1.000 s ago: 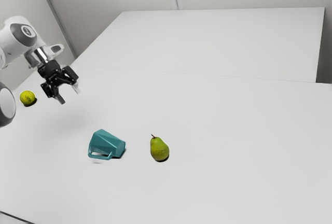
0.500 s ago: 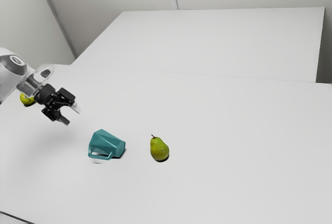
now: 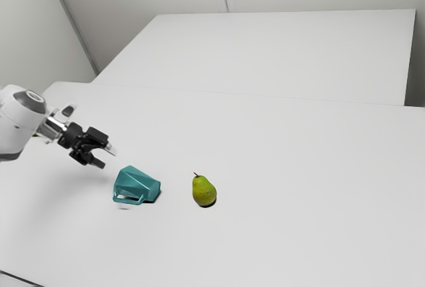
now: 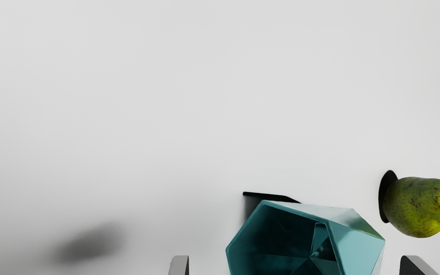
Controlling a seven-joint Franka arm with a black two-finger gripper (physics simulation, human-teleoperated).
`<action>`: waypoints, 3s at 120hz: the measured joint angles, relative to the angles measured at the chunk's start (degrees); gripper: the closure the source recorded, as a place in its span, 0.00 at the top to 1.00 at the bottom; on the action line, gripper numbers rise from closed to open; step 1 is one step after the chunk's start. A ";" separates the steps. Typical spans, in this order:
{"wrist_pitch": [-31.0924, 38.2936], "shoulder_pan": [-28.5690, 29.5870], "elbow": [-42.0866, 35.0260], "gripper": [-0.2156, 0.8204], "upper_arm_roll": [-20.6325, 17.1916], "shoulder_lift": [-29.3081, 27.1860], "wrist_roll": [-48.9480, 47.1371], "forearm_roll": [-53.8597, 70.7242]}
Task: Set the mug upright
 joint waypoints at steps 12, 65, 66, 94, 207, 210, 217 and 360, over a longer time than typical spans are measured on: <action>-0.31 -0.26 -0.92 0.79 -0.29 0.06 1.25 -1.86; -5.98 0.09 -4.48 0.79 -0.91 -0.21 3.86 -5.93; -6.07 0.11 -4.55 0.79 -0.92 -0.25 3.87 -5.94; -7.50 0.20 -6.04 0.79 -1.76 -0.49 3.97 -7.16; -7.41 0.30 -7.45 0.40 -2.69 -0.99 3.88 -8.94; -7.39 0.29 -7.47 0.38 -2.69 -0.99 3.88 -8.94; -7.36 0.29 -7.51 0.34 -2.69 -0.99 3.87 -8.94; -7.05 -3.51 6.95 0.04 -9.17 -5.77 1.42 2.44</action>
